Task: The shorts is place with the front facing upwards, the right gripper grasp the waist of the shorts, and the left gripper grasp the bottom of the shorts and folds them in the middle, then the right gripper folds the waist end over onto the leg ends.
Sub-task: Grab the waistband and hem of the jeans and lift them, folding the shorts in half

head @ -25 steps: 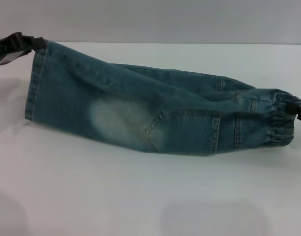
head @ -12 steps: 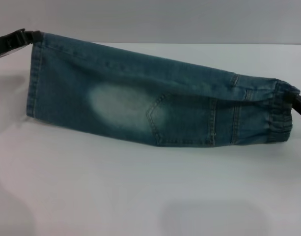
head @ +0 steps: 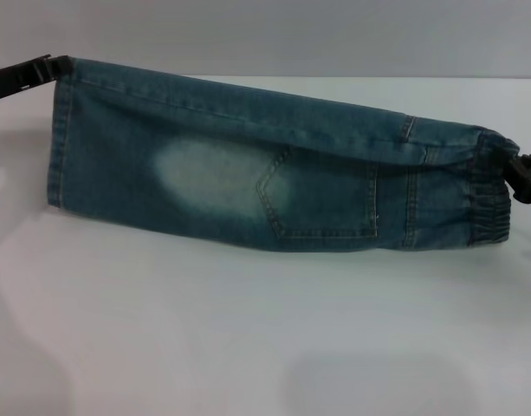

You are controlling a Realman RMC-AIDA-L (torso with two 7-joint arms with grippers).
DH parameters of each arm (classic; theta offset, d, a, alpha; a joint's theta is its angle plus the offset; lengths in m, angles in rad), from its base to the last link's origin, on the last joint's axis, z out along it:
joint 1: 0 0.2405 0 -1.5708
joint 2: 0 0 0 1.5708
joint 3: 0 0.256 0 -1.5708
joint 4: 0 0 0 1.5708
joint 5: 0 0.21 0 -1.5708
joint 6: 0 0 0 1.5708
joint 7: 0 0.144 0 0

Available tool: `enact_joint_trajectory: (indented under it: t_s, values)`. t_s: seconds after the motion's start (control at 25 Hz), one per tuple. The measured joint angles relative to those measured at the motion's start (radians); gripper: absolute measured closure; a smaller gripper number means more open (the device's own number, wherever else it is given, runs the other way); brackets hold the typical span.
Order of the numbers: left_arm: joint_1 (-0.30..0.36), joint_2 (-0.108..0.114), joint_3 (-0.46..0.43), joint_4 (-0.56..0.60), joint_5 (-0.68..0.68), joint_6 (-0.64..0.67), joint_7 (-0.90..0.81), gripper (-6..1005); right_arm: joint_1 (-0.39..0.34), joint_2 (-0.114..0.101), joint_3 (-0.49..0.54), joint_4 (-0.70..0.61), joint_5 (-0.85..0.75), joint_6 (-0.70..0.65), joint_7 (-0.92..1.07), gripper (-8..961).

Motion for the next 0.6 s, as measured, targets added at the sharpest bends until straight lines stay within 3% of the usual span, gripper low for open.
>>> enact_joint_trajectory:
  t_s: [0.6]
  values:
    - [-0.040,-0.020,0.034,-0.026,-0.001,-0.123,0.057,886,0.026,0.006,-0.001,0.037,0.070,0.038,-0.060,954]
